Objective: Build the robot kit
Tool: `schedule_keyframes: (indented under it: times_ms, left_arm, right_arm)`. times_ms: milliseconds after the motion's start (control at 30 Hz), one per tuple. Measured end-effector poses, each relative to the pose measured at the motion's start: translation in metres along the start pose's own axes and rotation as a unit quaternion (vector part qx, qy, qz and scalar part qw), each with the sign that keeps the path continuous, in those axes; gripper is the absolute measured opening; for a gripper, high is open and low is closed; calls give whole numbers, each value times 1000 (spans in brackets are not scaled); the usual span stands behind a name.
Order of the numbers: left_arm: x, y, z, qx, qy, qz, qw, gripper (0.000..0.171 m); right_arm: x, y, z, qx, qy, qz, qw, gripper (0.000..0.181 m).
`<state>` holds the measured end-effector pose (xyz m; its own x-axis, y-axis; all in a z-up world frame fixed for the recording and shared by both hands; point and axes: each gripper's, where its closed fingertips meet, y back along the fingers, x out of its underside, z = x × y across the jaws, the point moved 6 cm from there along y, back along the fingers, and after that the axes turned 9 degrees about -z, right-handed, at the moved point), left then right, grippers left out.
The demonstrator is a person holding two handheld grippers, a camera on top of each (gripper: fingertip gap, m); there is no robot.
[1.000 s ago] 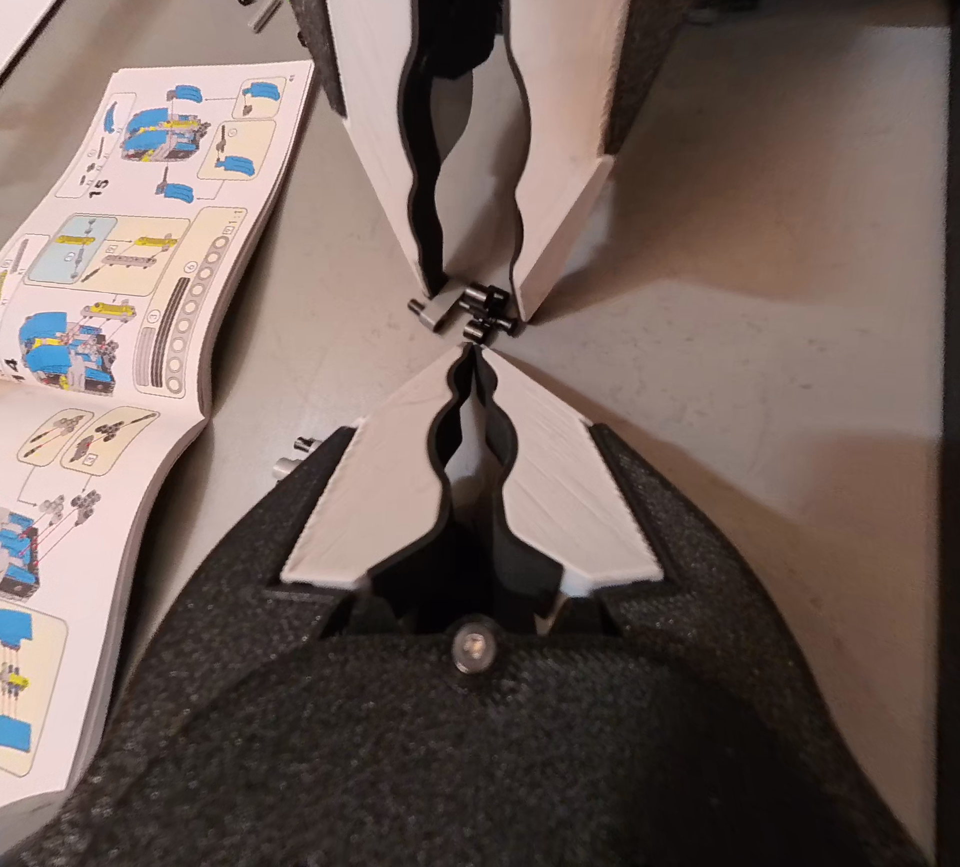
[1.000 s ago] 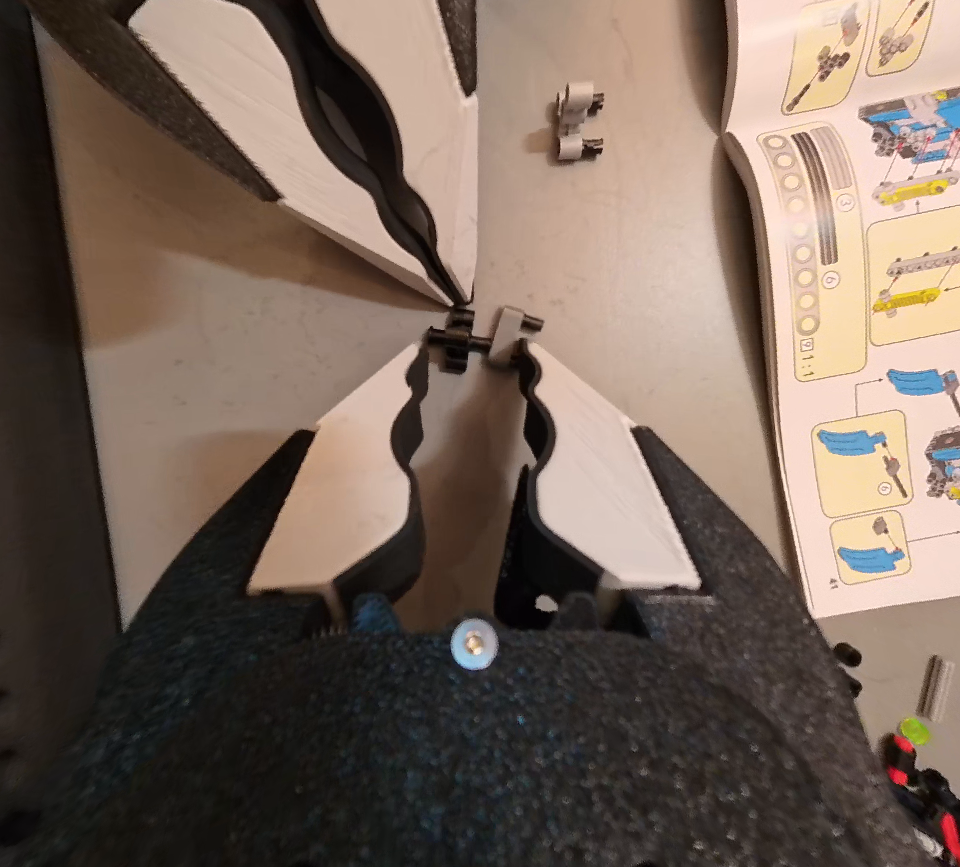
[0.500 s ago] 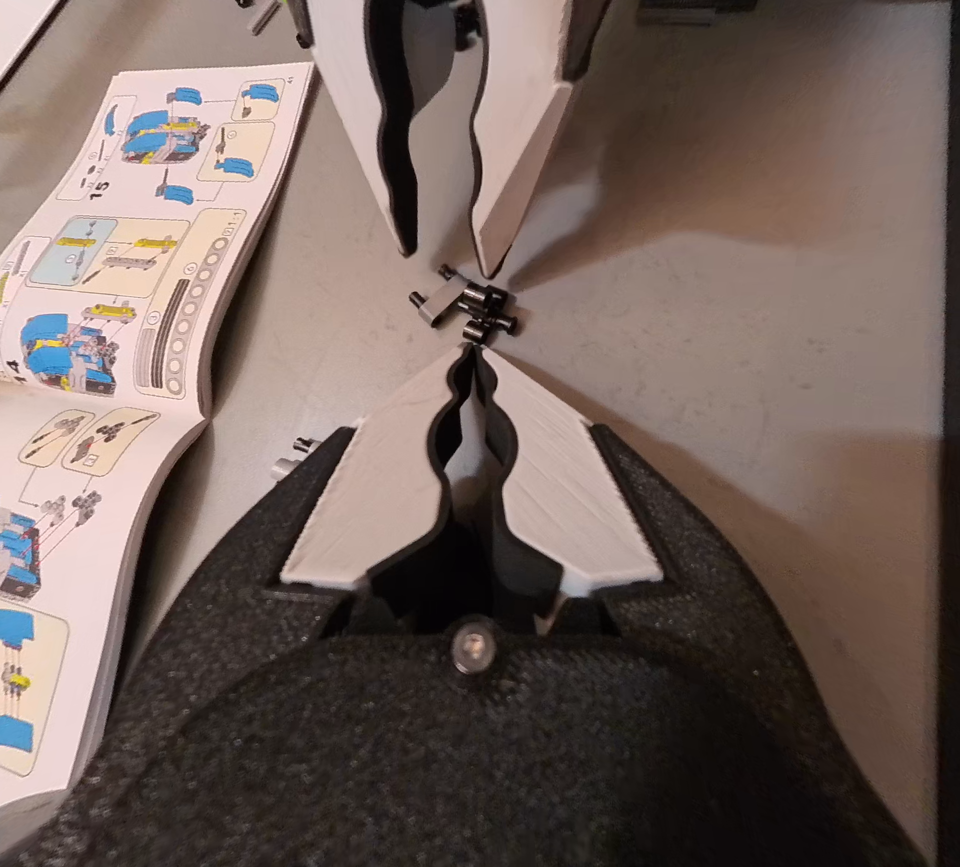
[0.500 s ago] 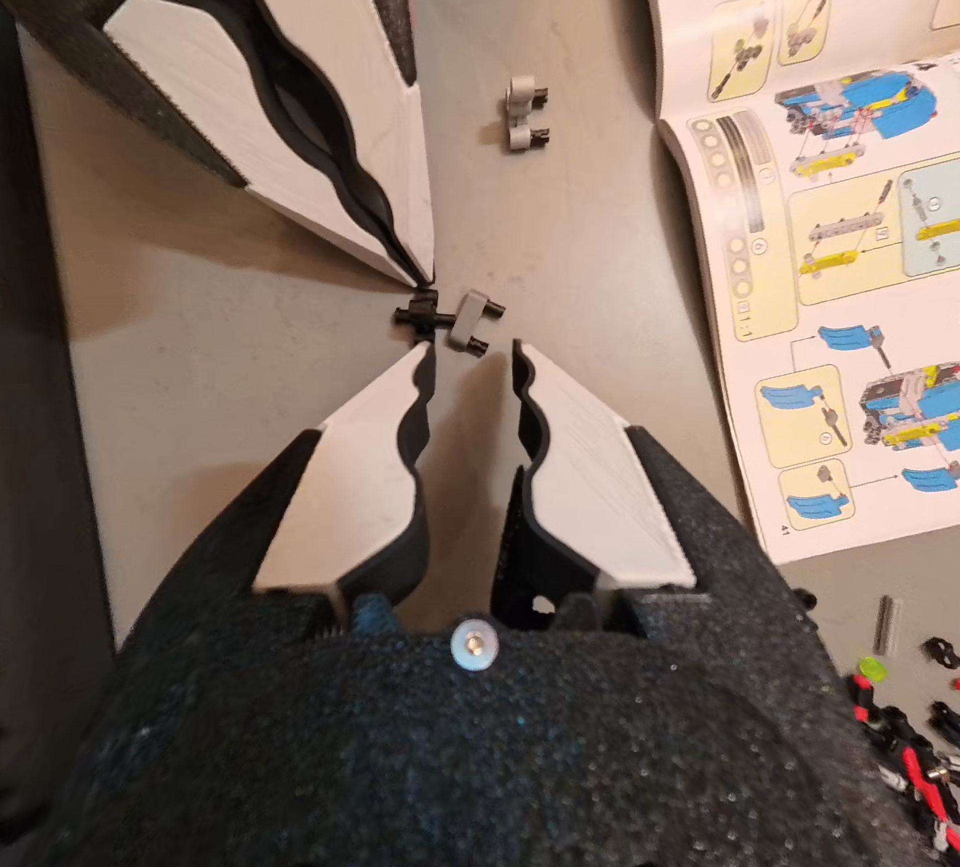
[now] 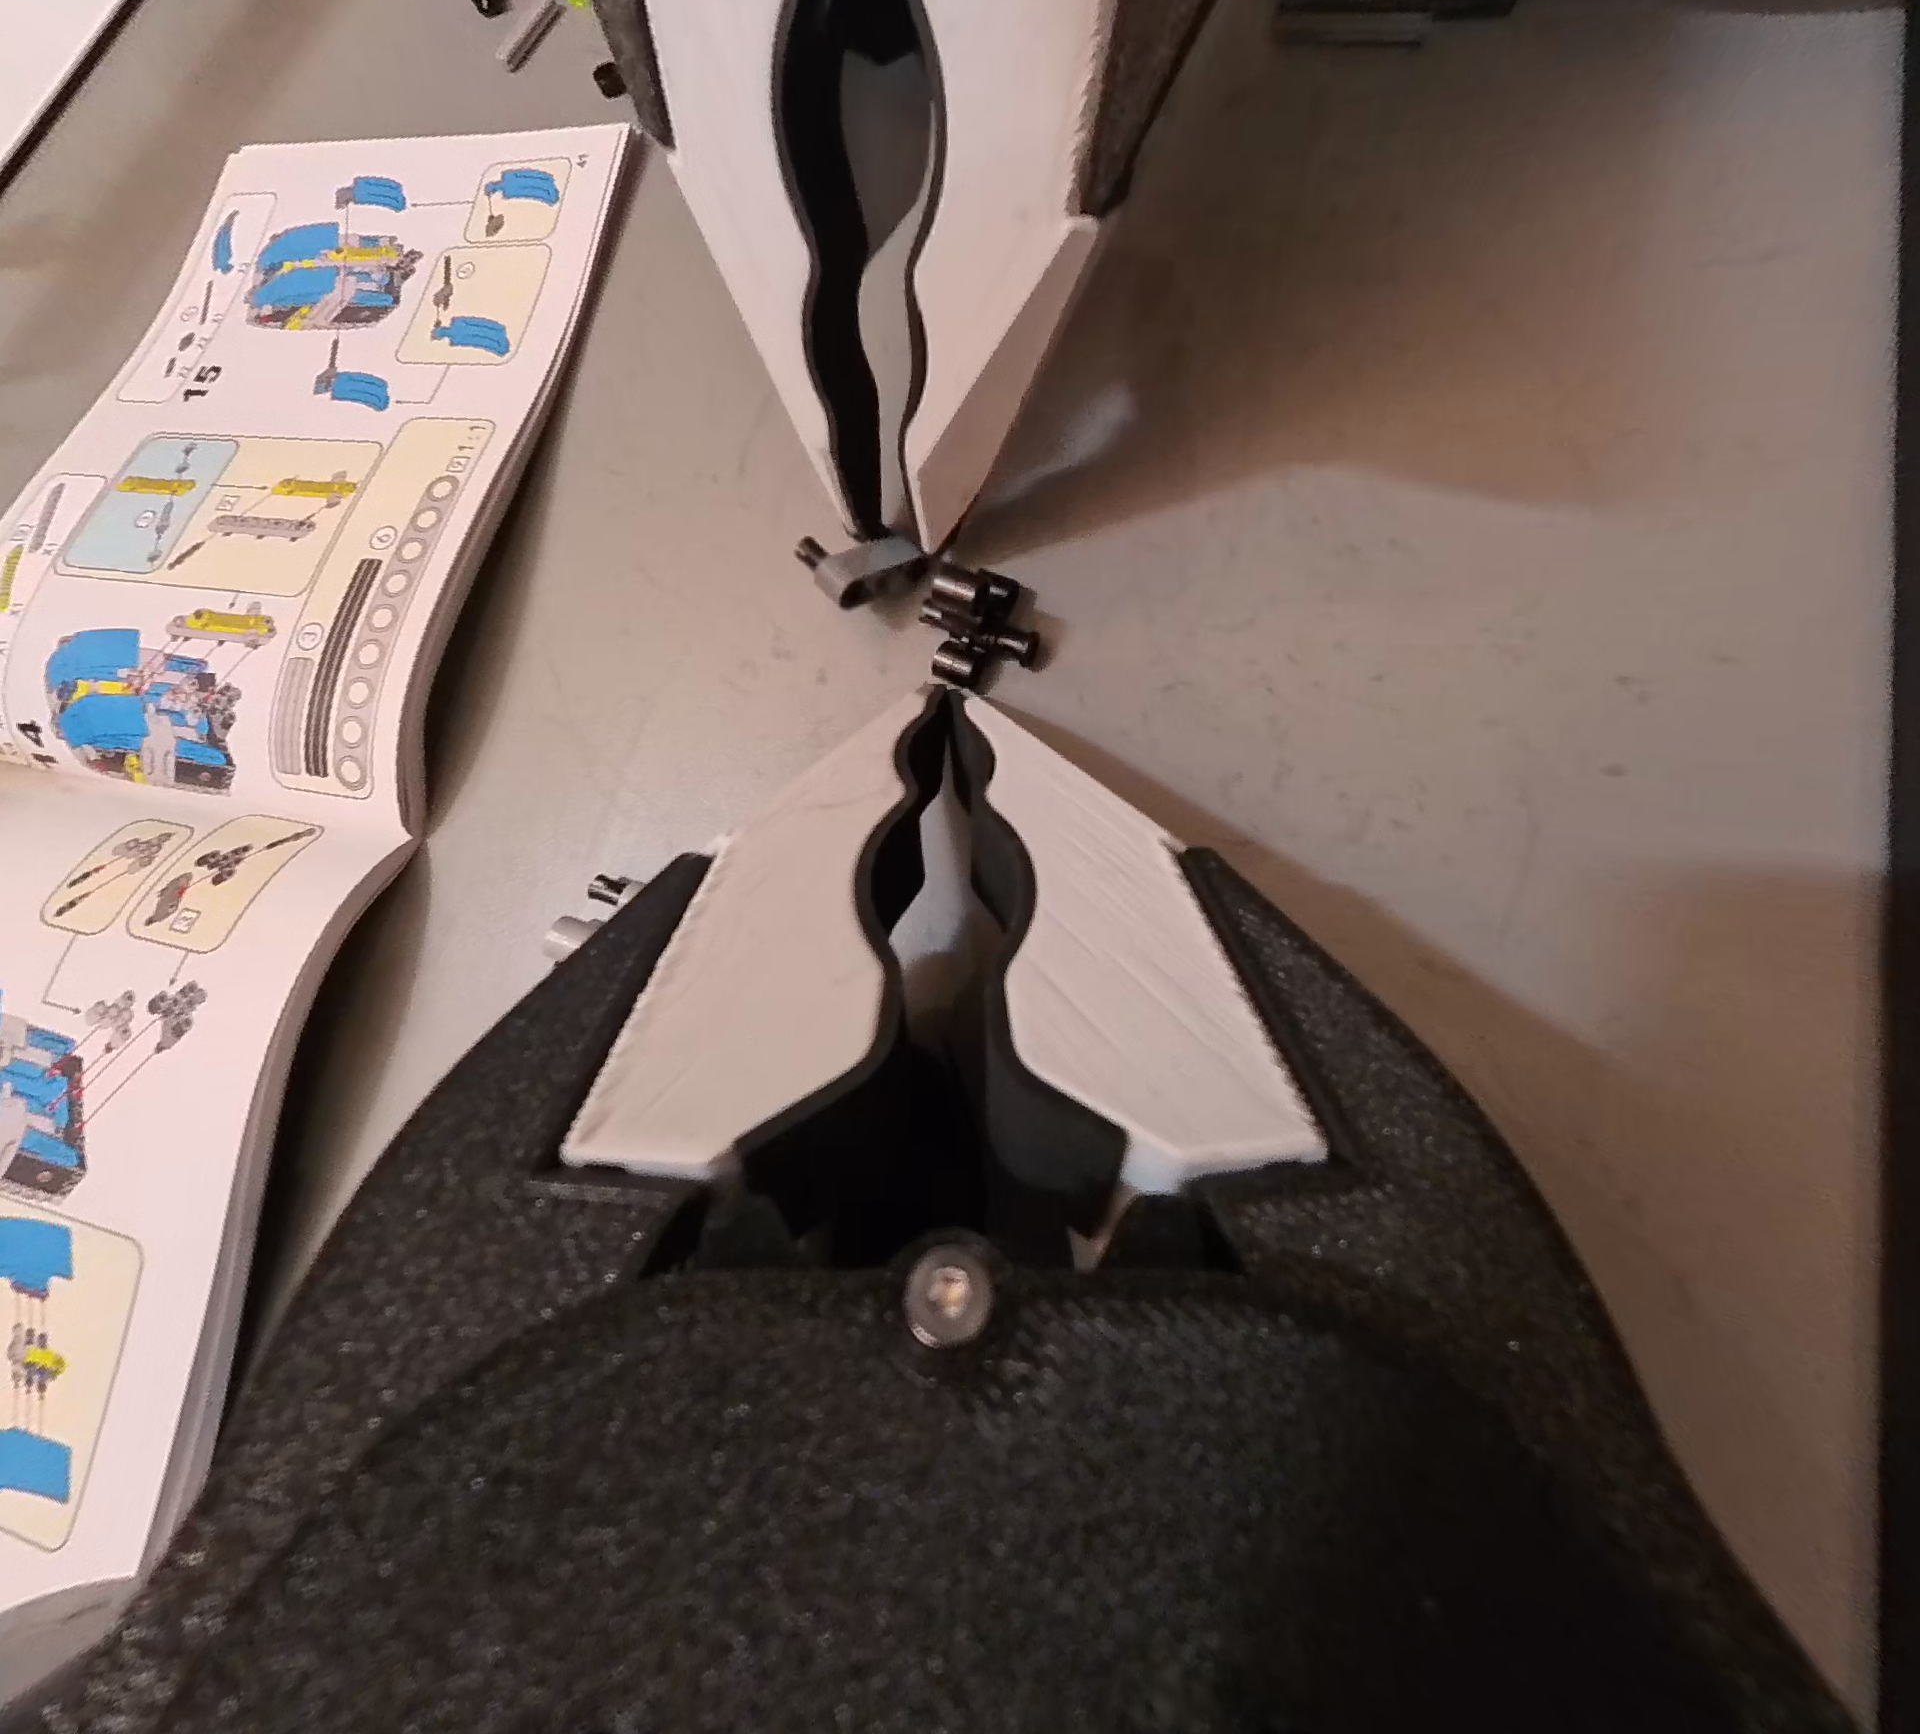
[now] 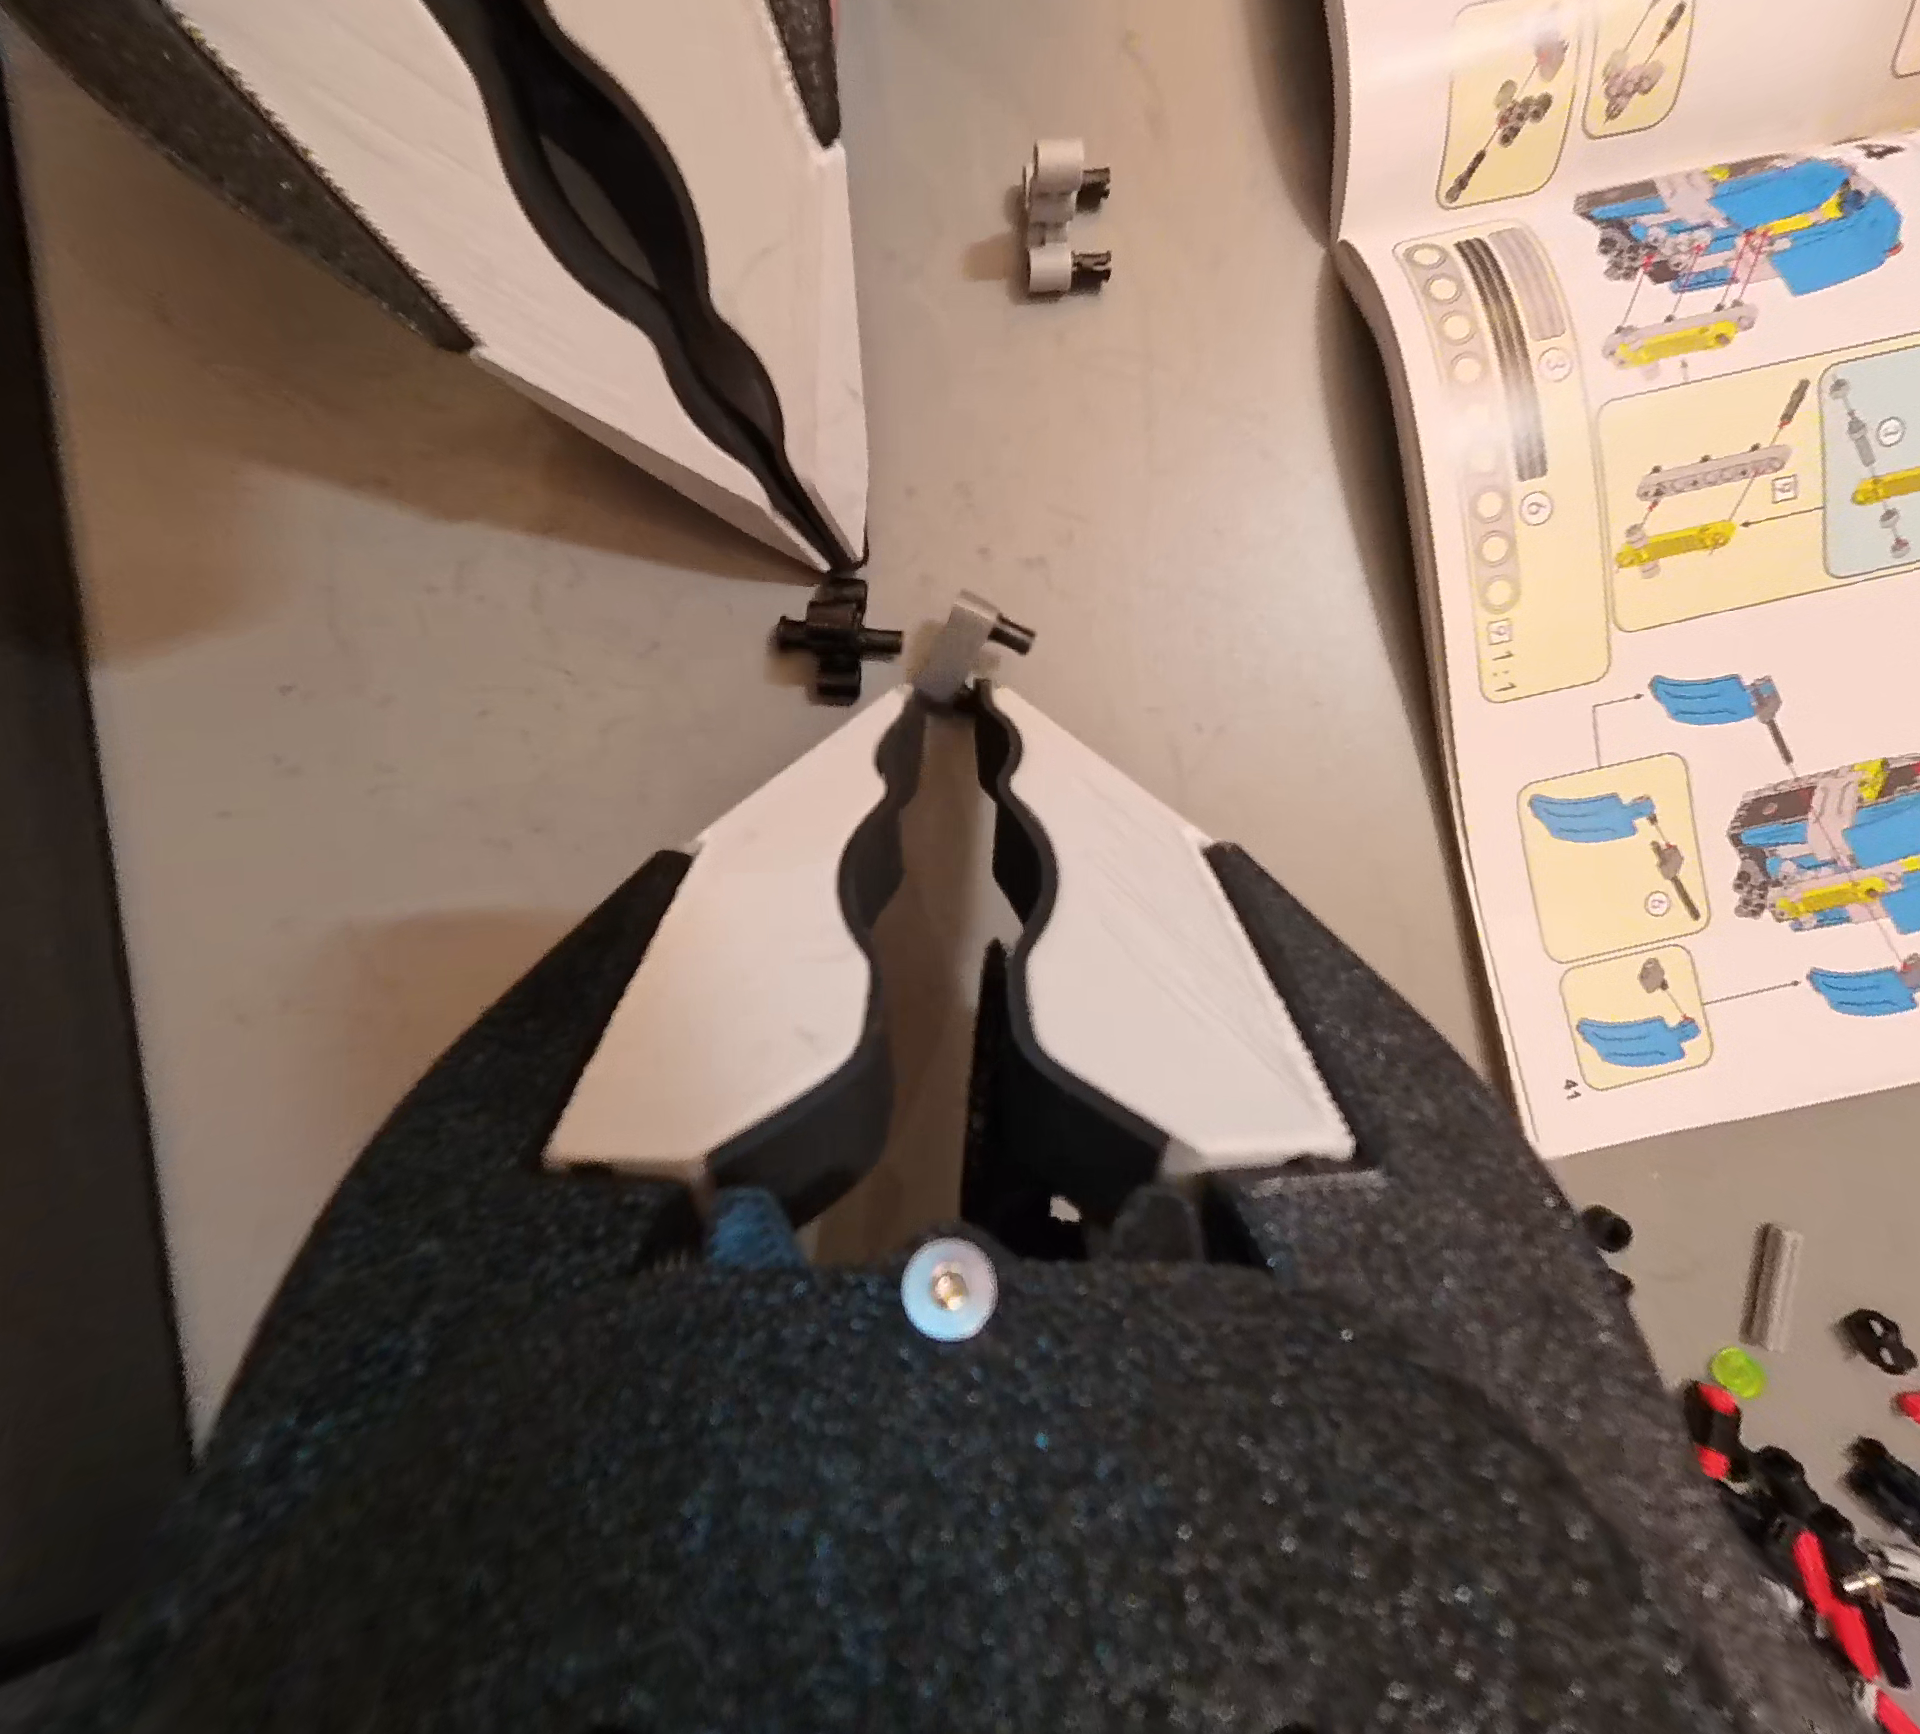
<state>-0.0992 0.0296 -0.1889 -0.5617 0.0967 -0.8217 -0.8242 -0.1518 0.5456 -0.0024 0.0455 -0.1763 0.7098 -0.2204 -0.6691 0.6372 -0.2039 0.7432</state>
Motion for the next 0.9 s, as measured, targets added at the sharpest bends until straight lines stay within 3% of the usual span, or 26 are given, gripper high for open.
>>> schedule_keyframes:
  times_ms: [267,533,900]
  left_arm:
    - [0,0,0,0,-1,0,1000,0]
    - [0,0,0,-1,-1,0,1000,0]
    - [0,0,0,-1,-3,0,1000,0]
  right_arm:
    - [-2,4,2,1,14,-8,1000,15]
    - [-6,-6,10,-26,9,-21,999,58]
    - [-5,-8,13,-20,29,-11,999,54]
